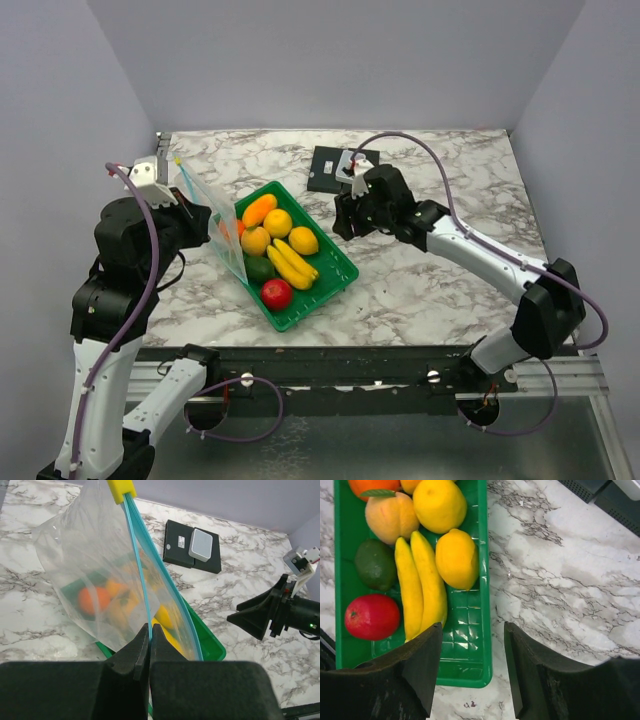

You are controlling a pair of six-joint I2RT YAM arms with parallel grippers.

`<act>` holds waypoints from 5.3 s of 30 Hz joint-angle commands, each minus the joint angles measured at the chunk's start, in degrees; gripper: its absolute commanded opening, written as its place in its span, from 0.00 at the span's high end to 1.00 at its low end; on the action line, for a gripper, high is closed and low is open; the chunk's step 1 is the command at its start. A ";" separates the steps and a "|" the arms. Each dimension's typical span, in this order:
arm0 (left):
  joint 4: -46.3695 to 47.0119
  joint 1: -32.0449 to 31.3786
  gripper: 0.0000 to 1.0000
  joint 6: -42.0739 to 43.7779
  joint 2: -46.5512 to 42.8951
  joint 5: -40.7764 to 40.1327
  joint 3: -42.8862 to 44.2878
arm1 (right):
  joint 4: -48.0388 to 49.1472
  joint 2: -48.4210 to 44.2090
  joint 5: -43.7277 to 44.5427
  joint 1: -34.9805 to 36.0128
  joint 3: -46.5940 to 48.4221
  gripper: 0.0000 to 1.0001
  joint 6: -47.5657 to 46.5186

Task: Place the food in the zip-top bag and seal the zipper
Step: Move the bin to the center of the board.

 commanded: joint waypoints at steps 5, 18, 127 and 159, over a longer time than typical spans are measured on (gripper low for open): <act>-1.90 -0.40 1.00 1.02 -1.38 -1.82 0.34 | -2.99 9.11 4.54 2.06 5.49 0.43 2.15; -3.12 -0.39 1.00 1.05 -2.28 -1.54 0.46 | -5.45 19.71 7.83 3.12 10.88 0.48 2.91; 7.56 -0.44 1.00 1.44 0.35 10.91 -17.92 | -9.51 -7.42 13.96 1.53 -3.95 0.47 10.99; 7.27 -0.42 1.00 0.99 -1.71 11.52 -19.05 | -4.31 17.29 19.61 16.23 7.63 0.44 17.33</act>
